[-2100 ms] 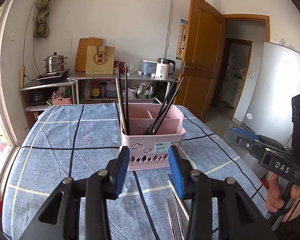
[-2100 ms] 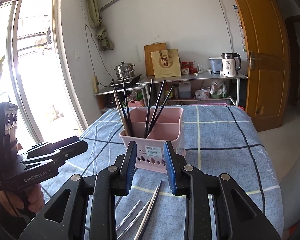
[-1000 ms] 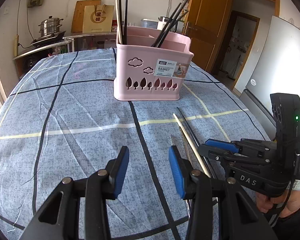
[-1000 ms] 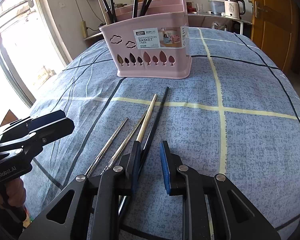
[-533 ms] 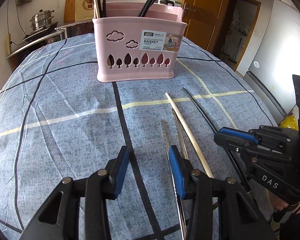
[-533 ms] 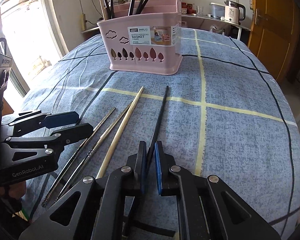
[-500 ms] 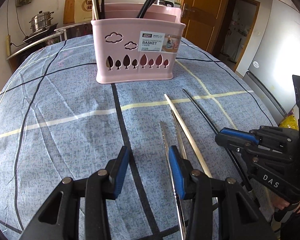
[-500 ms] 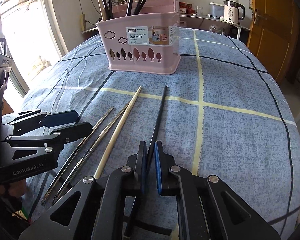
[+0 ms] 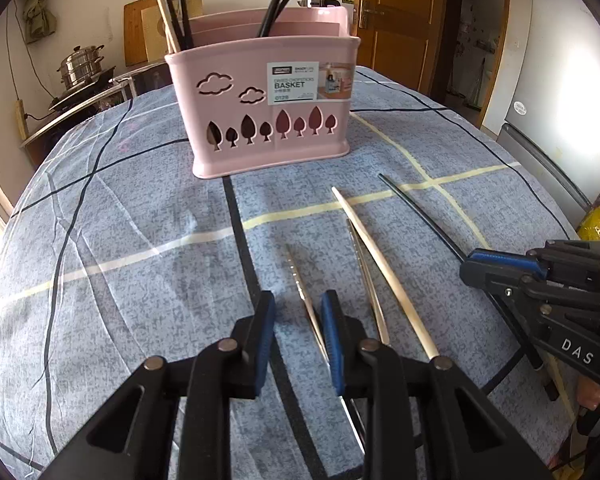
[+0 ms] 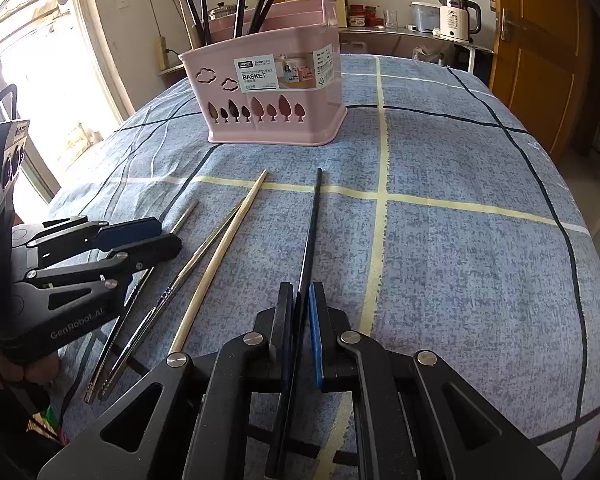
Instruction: Organize utensils
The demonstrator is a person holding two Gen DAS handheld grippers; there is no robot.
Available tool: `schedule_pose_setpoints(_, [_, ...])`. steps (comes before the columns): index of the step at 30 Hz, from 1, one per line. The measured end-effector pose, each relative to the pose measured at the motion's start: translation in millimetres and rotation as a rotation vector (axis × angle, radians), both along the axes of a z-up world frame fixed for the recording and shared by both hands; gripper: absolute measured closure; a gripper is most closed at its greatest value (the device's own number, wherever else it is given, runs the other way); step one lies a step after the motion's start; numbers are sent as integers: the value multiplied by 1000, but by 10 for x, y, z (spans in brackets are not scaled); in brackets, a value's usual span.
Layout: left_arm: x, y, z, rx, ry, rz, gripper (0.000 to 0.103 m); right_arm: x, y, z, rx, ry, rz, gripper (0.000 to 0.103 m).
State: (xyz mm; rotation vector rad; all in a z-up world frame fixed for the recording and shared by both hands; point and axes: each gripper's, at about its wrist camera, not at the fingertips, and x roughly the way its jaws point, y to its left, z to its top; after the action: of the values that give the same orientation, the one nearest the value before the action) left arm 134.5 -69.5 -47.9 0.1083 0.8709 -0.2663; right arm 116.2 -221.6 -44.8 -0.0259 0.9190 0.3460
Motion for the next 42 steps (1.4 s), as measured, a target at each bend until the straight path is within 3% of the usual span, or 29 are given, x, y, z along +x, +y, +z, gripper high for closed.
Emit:
schedule_pose_setpoints(9, [88,374,22,2,8,88,83,-31,-114,-1,2,1,-15,95])
schedule_pose_setpoints(11, [67,387,62,-16,6,97,76,-20,-121,3,4,4,-19,95])
schedule_pose_setpoints(17, [-70,183,257,-182,4,-16,72,34,-82,25,8,-3,-27,95])
schedule_pose_setpoints(23, [-48,-119,207,-337,116,-136,72,31,-135,3,-6,-1,-34,95])
schedule_pose_setpoints(28, [51,-183,28,-338,194,-99,73,3,-242,7,3,0,-53,95])
schedule_pose_setpoints(38, [286,-337,35,-240,165,-40,73,10,-292,9,21,1,-56,95])
schedule_pose_setpoints(42, [530,-402,39,-242,185,-18,74,116,-308,25,22,9,-65,95])
